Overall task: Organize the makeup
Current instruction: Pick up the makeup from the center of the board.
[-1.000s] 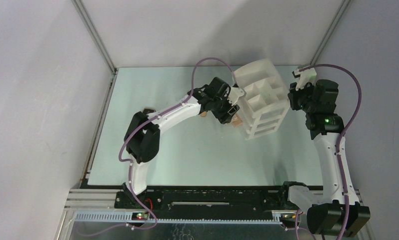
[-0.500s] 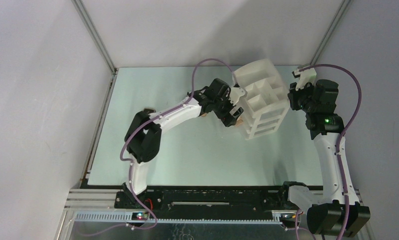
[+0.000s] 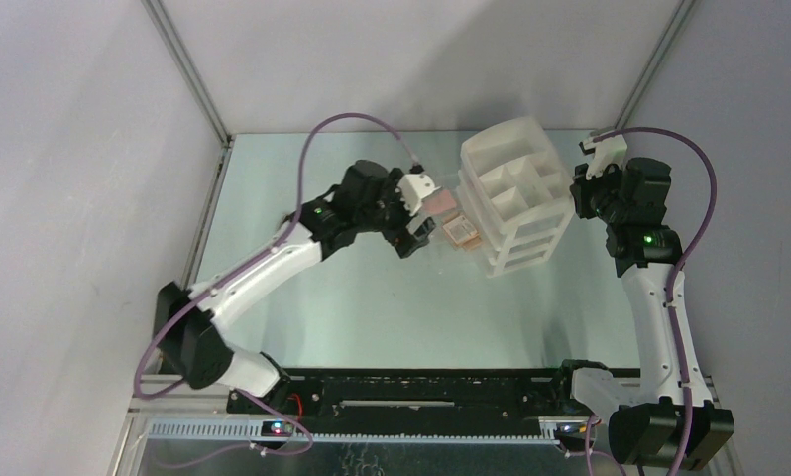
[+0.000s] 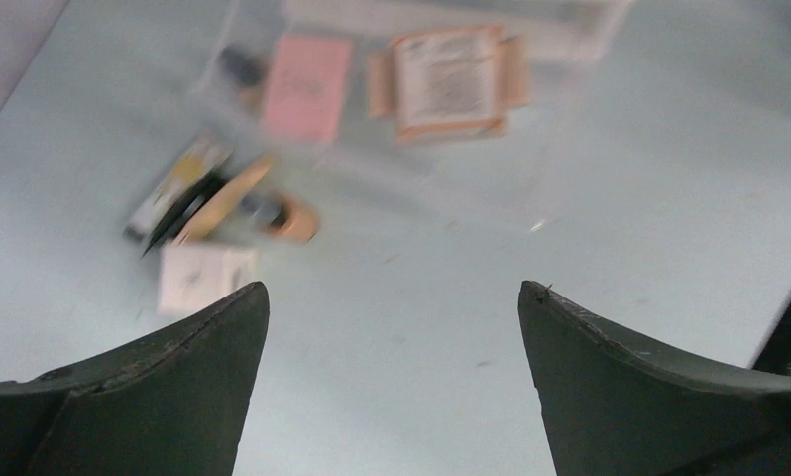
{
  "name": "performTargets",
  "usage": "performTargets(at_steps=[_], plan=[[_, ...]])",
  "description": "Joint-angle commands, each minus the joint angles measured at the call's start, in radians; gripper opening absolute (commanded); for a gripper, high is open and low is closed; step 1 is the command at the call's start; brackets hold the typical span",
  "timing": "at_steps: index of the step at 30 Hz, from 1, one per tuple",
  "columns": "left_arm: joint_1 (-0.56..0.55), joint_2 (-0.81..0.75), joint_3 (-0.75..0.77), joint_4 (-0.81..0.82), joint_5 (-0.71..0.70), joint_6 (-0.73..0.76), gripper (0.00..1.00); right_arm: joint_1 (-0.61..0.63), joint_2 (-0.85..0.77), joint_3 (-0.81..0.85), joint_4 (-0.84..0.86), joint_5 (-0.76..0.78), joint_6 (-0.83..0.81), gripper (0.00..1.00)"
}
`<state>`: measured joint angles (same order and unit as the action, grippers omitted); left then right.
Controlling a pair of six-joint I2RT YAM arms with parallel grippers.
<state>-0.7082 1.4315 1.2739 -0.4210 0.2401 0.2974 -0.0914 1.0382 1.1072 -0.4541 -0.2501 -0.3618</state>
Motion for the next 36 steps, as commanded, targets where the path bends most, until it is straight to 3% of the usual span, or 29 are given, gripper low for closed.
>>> performTargets(at_steps=[1, 7, 14, 23, 30, 36], plan=[[0.125, -0.086, -0.115, -0.017, -0.144, 0.015, 1.0, -0.003, -0.014, 0.002, 0.0, -0.013, -0.01, 0.25], [0.374, -0.08, -0.189, -0.042, -0.238, -0.009, 1.0, 0.001, -0.004, 0.002, -0.001, -0.011, -0.013, 0.25], [0.611, 0.104, -0.125, -0.063, -0.257, 0.01, 1.0, 0.002, 0.001, 0.002, -0.001, -0.011, -0.013, 0.25], [0.704, 0.365, 0.055, -0.136, -0.248, 0.028, 1.0, 0.002, 0.006, 0.002, -0.003, -0.012, -0.018, 0.25], [0.705, 0.492, 0.188, -0.21, -0.201, 0.031, 1.0, 0.004, 0.008, 0.002, -0.005, -0.008, -0.02, 0.25], [0.741, 0.566, 0.262, -0.257, -0.188, 0.031, 0.92, 0.004, 0.008, 0.002, -0.005, -0.006, -0.022, 0.25]])
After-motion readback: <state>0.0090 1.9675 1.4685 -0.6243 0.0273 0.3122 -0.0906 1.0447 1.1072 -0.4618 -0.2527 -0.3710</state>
